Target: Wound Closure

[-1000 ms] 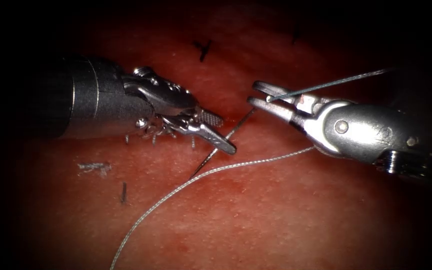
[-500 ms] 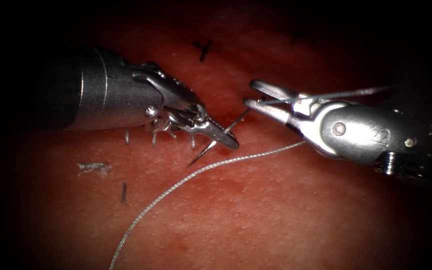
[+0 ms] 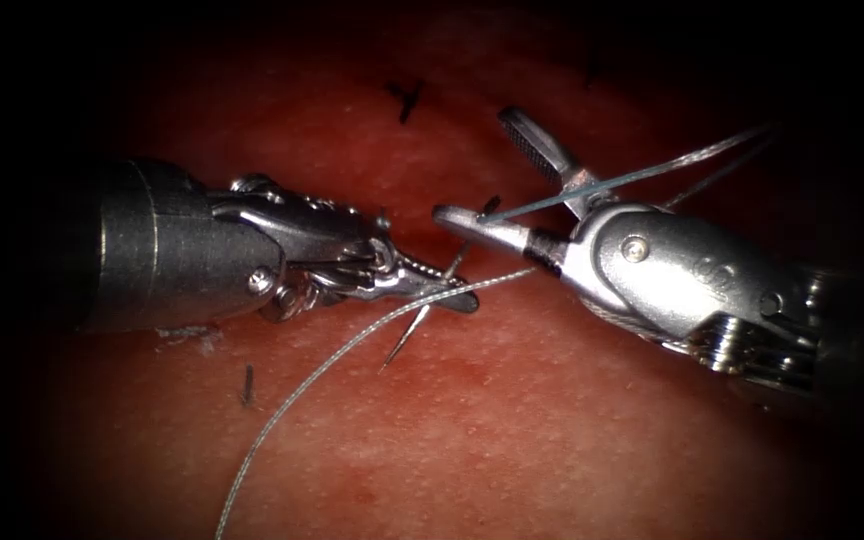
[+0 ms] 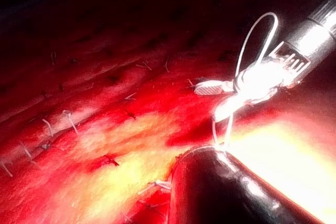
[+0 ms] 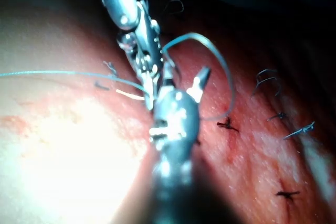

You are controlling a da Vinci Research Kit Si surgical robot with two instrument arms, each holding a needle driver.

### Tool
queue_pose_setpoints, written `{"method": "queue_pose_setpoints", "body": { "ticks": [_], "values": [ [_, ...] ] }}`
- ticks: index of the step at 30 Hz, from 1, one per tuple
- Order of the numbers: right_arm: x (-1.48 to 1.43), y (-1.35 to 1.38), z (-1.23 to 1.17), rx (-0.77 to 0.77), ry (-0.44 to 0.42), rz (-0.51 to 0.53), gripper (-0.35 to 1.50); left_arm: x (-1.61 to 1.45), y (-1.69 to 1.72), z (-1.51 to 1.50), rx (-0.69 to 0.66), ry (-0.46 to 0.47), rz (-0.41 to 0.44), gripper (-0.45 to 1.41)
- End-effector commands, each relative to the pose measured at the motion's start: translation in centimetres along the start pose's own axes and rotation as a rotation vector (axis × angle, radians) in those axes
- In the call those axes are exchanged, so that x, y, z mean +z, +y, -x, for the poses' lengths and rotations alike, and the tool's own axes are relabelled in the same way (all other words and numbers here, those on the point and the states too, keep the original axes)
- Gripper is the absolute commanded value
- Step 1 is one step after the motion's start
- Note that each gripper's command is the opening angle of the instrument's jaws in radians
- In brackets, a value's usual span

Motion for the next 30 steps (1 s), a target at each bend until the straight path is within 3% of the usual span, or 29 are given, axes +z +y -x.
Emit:
{"method": "queue_pose_setpoints", "body": {
  "ticks": [1,5,11,12,13,15,23,24,26,27,30],
  "values": [
    [0.12,0.0,0.02,-0.003,0.008,0.004,0.96,0.07,0.01,-0.07,-0.004,0.002,0.0,-0.45],
    [0.2,-0.05,0.11,-0.017,-0.02,-0.01,0.98,0.04,0.06,-0.08,0.004,0.001,0.001,-0.45],
    [0.2,-0.07,0.14,-0.02,-0.023,-0.013,0.83,0.0,0.03,-0.07,0.011,-0.002,0.004,-0.45],
    [0.19,-0.08,0.13,-0.02,-0.022,-0.013,0.52,0.0,0.04,-0.07,0.011,-0.002,0.004,-0.45],
    [0.19,-0.08,0.13,-0.02,-0.022,-0.013,0.52,0.0,0.04,-0.07,0.011,-0.002,0.004,-0.45],
    [0.16,-0.11,0.14,-0.023,-0.022,-0.017,-0.35,0.0,0.04,-0.07,0.011,-0.002,0.004,-0.45],
    [0.05,-0.09,0.06,-0.036,-0.044,0.0,-0.35,-0.02,0.04,-0.06,0.063,0.014,-0.005,-0.43],
    [0.04,-0.07,0.07,-0.036,-0.042,0.0,-0.35,-0.03,0.03,-0.09,0.117,0.047,0.0,0.22],
    [0.02,-0.05,0.08,-0.036,-0.042,-0.001,-0.35,-0.02,0.01,-0.12,0.25,0.111,-0.004,0.89],
    [0.01,-0.02,0.08,-0.036,-0.042,0.001,-0.35,-0.02,-0.01,-0.13,0.294,0.175,0.011,1.13],
    [-0.02,0.01,0.09,-0.036,-0.044,0.0,-0.35,-0.05,-0.02,-0.12,0.377,0.265,0.025,1.2]
  ]
}}
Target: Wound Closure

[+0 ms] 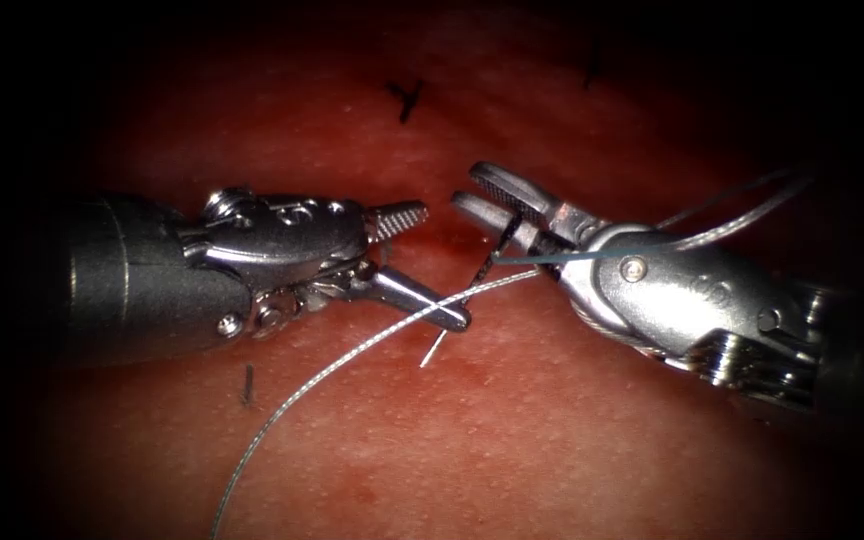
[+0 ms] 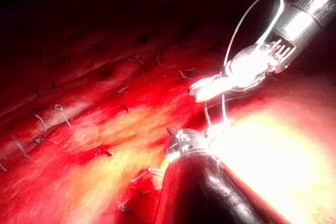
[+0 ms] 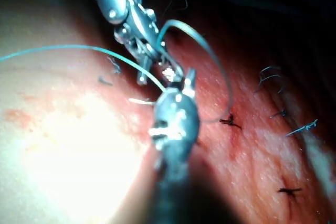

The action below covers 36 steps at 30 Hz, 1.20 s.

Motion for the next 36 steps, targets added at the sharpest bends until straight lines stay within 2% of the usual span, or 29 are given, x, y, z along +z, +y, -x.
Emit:
{"method": "queue_pose_setpoints", "body": {
  "ticks": [1,4,7,8,9,10,11,13,14,17,18,19,22,24,28,29,32,36],
  "values": [
    [0.07,0.04,0.0,-0.007,0.004,-0.001,-0.35,0.06,-0.04,-0.05,0.041,0.039,0.014,1.21],
    [0.04,0.09,0.02,-0.019,0.002,-0.001,-0.35,0.03,-0.05,-0.05,0.106,0.093,0.029,1.21],
    [-0.03,0.35,0.21,-0.157,0.095,-0.069,-0.35,-0.08,-0.02,0.11,0.152,0.114,0.054,1.21],
    [-0.04,0.48,0.31,-0.203,0.148,-0.129,-0.35,-0.12,0.0,0.21,0.16,0.111,0.055,1.13],
    [-0.04,0.54,0.35,-0.232,0.157,-0.144,-0.35,-0.15,0.01,0.26,0.164,0.11,0.055,1.01],
    [-0.03,0.6,0.4,-0.262,0.162,-0.164,-0.35,-0.16,0.01,0.31,0.174,0.11,0.057,0.76],
    [0.01,0.71,0.5,-0.304,0.175,-0.197,-0.35,-0.14,-0.01,0.41,0.241,0.116,0.023,0.09],
    [0.13,0.79,0.65,-0.38,0.219,-0.235,-0.35,-0.02,-0.1,0.53,0.306,0.117,-0.011,-0.32],
    [0.17,0.8,0.69,-0.405,0.23,-0.243,-0.35,0.03,-0.13,0.57,0.317,0.109,-0.02,-0.35],
    [0.27,0.79,0.77,-0.468,0.265,-0.273,-0.35,0.19,-0.21,0.67,0.332,0.08,-0.038,-0.28],
    [0.36,0.77,0.82,-0.521,0.301,-0.294,-0.35,0.35,-0.3,0.77,0.346,0.051,-0.052,-0.15],
    [0.43,0.78,0.85,-0.548,0.328,-0.303,-0.35,0.47,-0.38,0.84,0.357,0.03,-0.066,-0.1],
    [0.55,0.79,0.89,-0.576,0.365,-0.299,-0.35,0.63,-0.51,0.94,0.372,-0.006,-0.106,-0.08],
    [0.67,0.78,0.92,-0.585,0.372,-0.295,-0.35,0.76,-0.68,1.09,0.391,-0.058,-0.143,0.0],
    [0.79,0.74,0.91,-0.597,0.373,-0.295,-0.35,0.89,-0.92,1.32,0.404,-0.127,-0.201,0.09],
    [0.79,0.74,0.91,-0.597,0.373,-0.295,-0.35,0.89,-0.92,1.32,0.404,-0.127,-0.201,0.09],
    [0.84,0.67,0.92,-0.612,0.389,-0.309,-0.35,0.9,-1.12,1.35,0.401,-0.136,-0.275,0.1],
    [0.86,0.63,0.99,-0.645,0.393,-0.313,-0.35,0.91,-1.18,1.38,0.387,-0.137,-0.326,0.1]
  ]
}}
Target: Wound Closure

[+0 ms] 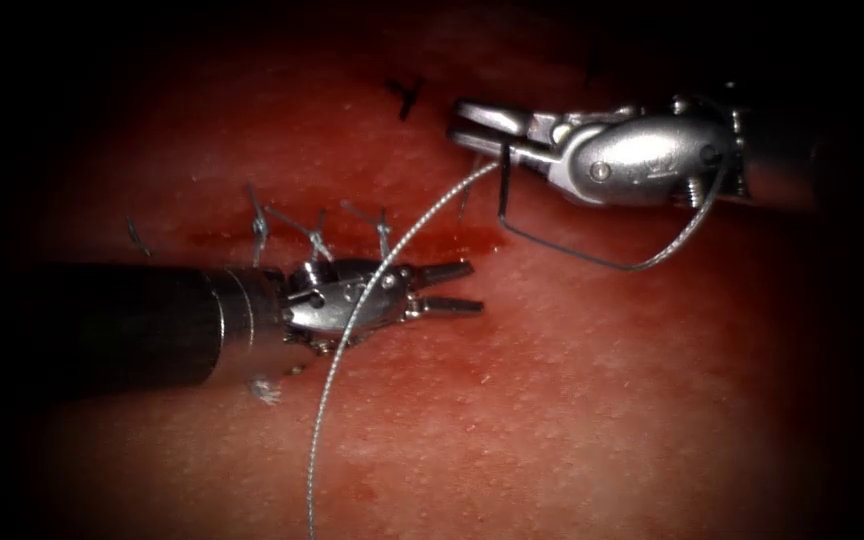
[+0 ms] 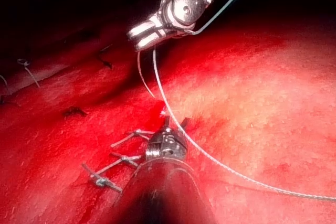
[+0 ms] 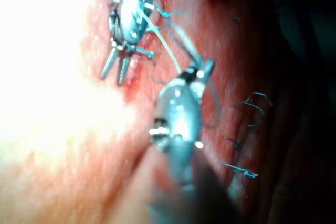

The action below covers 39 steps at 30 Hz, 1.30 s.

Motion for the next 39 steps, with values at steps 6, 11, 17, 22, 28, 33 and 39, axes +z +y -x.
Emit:
{"method": "queue_pose_setpoints", "body": {
  "ticks": [6,11,17,22,28,33,39],
  "values": [
    [0.16,0.06,0.15,-0.06,0.002,0.006,-0.35,0.01,0.27,0.13,0.004,-0.011,0.037,0.14],
    [0.23,0.02,0.23,-0.103,0.011,-0.002,-0.35,-0.11,0.44,0.1,-0.002,-0.011,0.053,0.19],
    [0.22,-0.25,0.36,-0.136,0.014,-0.024,-0.35,-0.2,0.45,0.01,-0.011,-0.013,0.06,0.26],
    [0.23,-0.37,0.42,-0.169,-0.018,-0.042,-0.35,-0.25,0.46,0.01,-0.012,-0.013,0.064,0.27],
    [0.3,-0.38,0.39,-0.227,-0.043,-0.033,-0.35,-0.28,0.5,-0.04,-0.017,-0.015,0.064,0.27],
    [0.28,-0.27,0.39,-0.236,-0.051,-0.029,-0.35,-0.29,0.51,-0.03,-0.017,-0.015,0.064,0.27],
    [0.29,-0.21,0.4,-0.236,-0.052,-0.025,-0.35,-0.29,0.51,-0.03,-0.017,-0.015,0.064,0.27]
  ]
}}
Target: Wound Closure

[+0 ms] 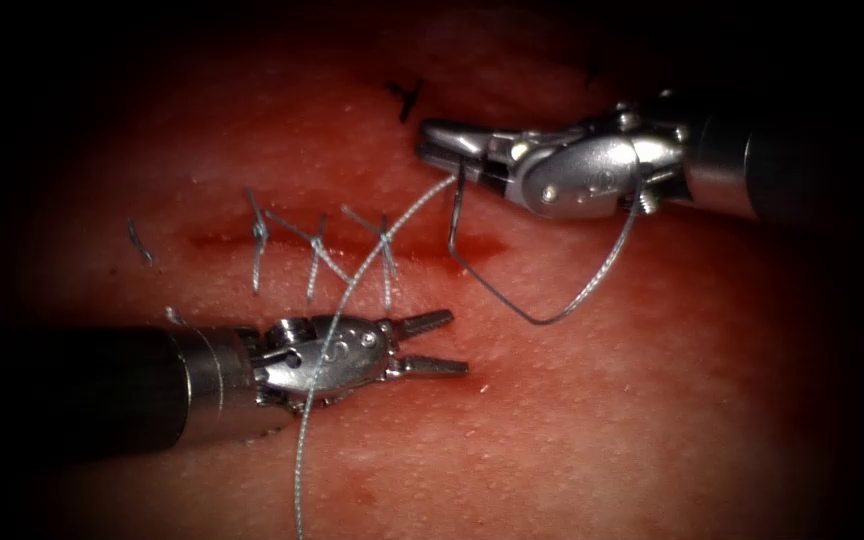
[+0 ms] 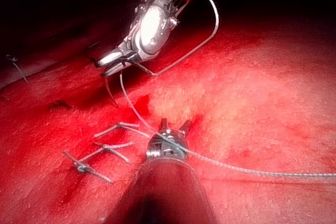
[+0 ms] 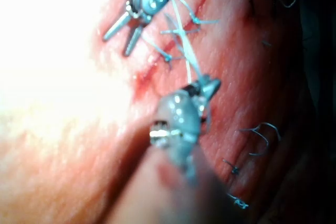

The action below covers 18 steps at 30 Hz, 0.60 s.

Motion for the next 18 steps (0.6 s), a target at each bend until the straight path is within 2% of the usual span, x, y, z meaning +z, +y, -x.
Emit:
{"method": "queue_pose_setpoints", "body": {
  "ticks": [1,9,13,18],
  "values": [
    [0.1,0.05,0.05,-0.004,0.002,0.004,-0.35,0.08,-0.01,-0.02,0.002,0.003,0.0,0.27],
    [0.1,-0.23,0.17,-0.036,-0.003,0.006,-0.35,0.06,0.01,-0.04,-0.001,0.002,0.001,0.27],
    [0.05,-0.51,0.21,-0.073,-0.013,-0.005,-0.35,0.02,0.0,-0.1,-0.006,0.001,0.005,0.27],
    [-0.09,-0.81,0.03,-0.09,-0.015,-0.008,-0.35,0.0,0.0,-0.13,-0.009,0.001,0.008,0.27]
  ]
}}
